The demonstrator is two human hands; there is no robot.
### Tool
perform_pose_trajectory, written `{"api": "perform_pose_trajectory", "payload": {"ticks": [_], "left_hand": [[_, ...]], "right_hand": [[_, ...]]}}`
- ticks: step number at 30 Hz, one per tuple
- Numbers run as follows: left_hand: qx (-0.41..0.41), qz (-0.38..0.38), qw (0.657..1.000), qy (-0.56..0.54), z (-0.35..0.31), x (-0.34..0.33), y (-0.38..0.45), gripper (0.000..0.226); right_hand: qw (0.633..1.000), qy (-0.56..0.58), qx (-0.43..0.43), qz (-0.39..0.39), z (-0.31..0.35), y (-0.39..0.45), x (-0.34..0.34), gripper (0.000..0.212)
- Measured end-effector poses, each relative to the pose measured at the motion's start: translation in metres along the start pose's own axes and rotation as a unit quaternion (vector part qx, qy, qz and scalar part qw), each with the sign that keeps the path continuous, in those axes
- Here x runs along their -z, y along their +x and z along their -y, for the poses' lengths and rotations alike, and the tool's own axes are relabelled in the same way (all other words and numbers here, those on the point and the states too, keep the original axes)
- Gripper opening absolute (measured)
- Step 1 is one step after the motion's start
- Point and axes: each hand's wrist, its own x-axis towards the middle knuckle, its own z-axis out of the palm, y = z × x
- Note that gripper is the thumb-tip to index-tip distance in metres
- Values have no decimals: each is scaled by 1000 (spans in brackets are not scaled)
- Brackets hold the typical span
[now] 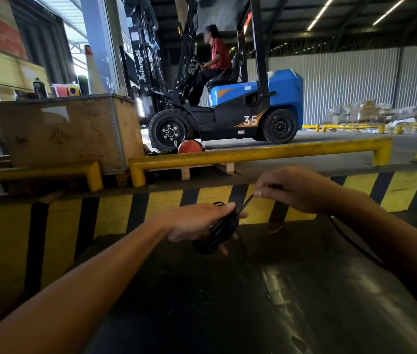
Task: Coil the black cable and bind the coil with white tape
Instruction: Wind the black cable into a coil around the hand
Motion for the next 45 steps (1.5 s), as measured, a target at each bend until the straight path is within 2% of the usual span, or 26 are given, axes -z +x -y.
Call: {"api": "perform_pose_trajectory", "payload": {"ticks": [3,5,7,8,10,12,15,17,19,22,24,28,29,31,34,36,38,40,42,44,45], "left_hand": [[-56,136,979,-141,-6,-2,-6,49],[-122,184,931,-291,-8,2,-4,52],[-186,160,881,-405,-9,5,2,54],[-206,119,872,-428,-11,5,5,54],[-205,11,893,-402,-15,5,11,54],[-154,-77,938,-300,-10,5,16,53],[-69,-123,980,-143,10,5,17,52],[-18,-107,991,-81,22,4,16,52],[32,-51,996,-66,31,0,13,54],[58,74,993,-78,40,-15,11,53],[62,107,986,-112,40,-25,12,59],[57,61,989,-119,35,-24,9,68],[49,50,989,-128,32,-21,7,72],[26,55,986,-156,24,-17,3,73],[-24,91,971,-220,14,-11,-2,68],[-69,109,955,-267,9,-10,-3,54],[-102,87,938,-319,3,-12,-2,48],[-144,5,915,-377,-3,-11,2,47],[-158,-102,906,-378,-10,-5,5,43],[-127,-187,937,-268,-10,2,3,44],[-97,-196,953,-208,-6,3,2,49]], "right_hand": [[993,53,-45,-98,-16,-4,-22,13],[981,111,-84,-135,-12,-9,-50,12],[973,177,-130,-75,7,-16,-90,14],[968,209,-138,-20,23,-20,-109,17],[961,244,-114,56,56,-26,-130,18],[967,221,-84,95,72,-26,-125,21],[978,129,-67,151,72,-20,-90,27],[983,131,-19,128,66,-17,-67,23],[989,133,7,70,54,-17,-47,20],[985,169,-3,-32,32,-20,-36,21],[979,192,-14,-63,29,-23,-45,21],[948,270,-104,-131,18,-27,-82,15],[933,302,-135,-140,12,-27,-90,20],[904,377,-171,-108,6,-26,-100,34],[891,422,-139,-90,13,-25,-118,31],[856,483,-127,-132,28,-26,-123,35],[823,532,-129,-154,41,-25,-131,37],[840,511,-139,-115,54,-24,-145,33],[889,434,-140,-37,67,-27,-157,26],[927,357,-108,34,74,-32,-150,23],[943,314,-86,64,75,-34,-139,23]]}}
